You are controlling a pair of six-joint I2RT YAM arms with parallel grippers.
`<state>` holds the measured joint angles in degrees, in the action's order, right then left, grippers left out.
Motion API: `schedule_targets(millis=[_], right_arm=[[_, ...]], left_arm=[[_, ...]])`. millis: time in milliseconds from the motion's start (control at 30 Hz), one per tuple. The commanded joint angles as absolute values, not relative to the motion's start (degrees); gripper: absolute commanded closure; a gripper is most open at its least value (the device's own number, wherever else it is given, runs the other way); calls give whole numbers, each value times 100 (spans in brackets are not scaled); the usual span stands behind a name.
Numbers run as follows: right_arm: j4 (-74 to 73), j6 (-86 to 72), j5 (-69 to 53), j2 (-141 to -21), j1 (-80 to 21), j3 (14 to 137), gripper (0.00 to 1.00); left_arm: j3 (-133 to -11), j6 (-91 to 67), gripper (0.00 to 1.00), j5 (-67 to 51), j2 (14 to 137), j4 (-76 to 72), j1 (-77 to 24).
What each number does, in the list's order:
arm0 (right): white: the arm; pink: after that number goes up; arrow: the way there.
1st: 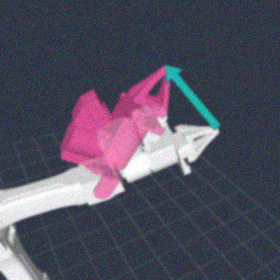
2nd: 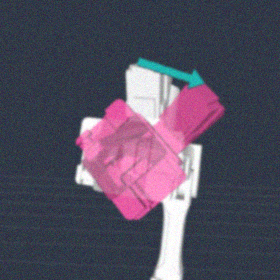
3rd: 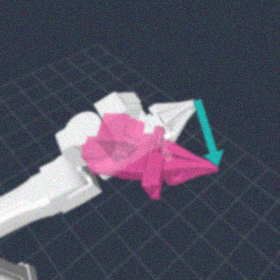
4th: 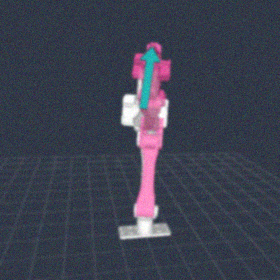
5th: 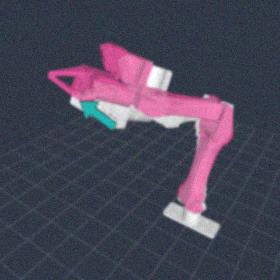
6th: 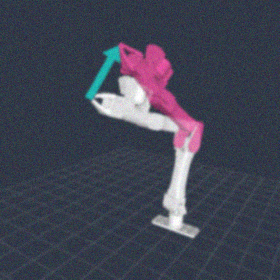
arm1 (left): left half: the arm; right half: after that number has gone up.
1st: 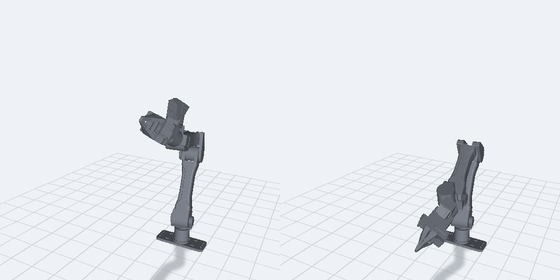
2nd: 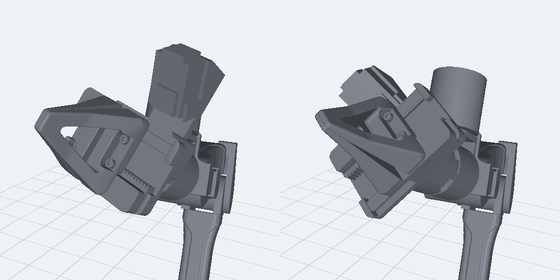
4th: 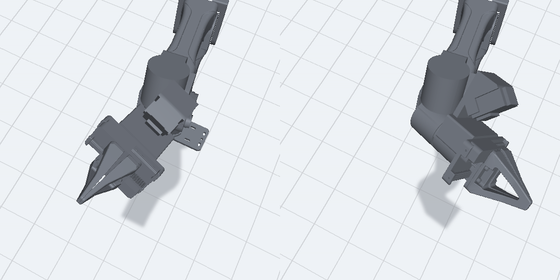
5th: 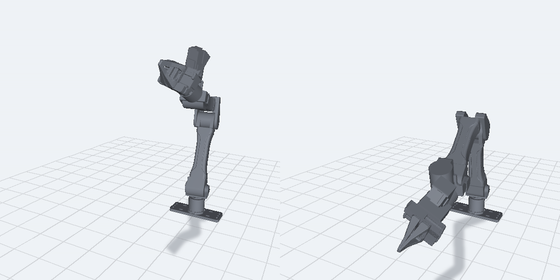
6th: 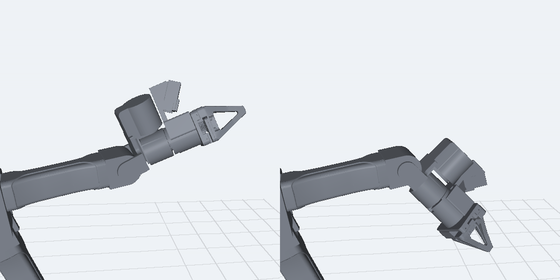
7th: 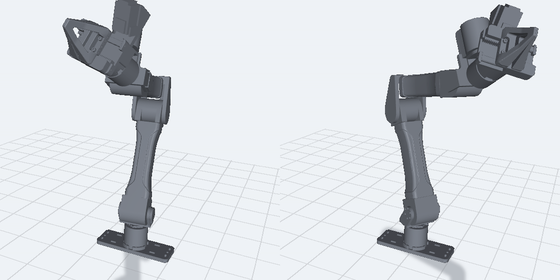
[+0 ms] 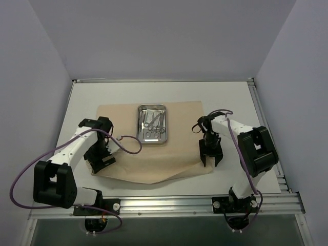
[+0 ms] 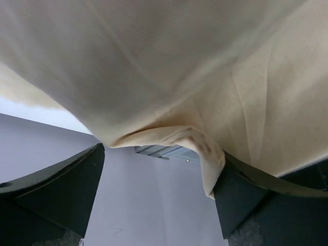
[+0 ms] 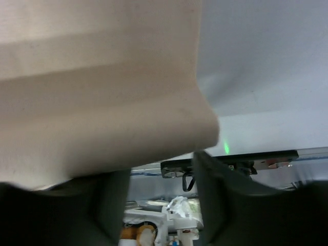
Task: Open and lay out the surgical kit
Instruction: Open the surgical kit at the center of the board.
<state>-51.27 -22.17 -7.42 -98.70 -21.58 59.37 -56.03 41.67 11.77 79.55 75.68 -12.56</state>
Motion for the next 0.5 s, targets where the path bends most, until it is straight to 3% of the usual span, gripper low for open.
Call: schedule_targets(millis=[0,133,467], right_arm=[[-5458,-2364,-300,-9879,-2180,5949,49],[-5686,-2461,243,-9669,-2136,6389,35],[-4845,-2207,371,-9281,-1557,8031,32]], left_arm=[[-5642,4202,6,1337,7621,7638,-1301],[-5546,4096,6,1380,7103,7374,-1301],[-4837,5182,6,1352,4477,7155,-1178]])
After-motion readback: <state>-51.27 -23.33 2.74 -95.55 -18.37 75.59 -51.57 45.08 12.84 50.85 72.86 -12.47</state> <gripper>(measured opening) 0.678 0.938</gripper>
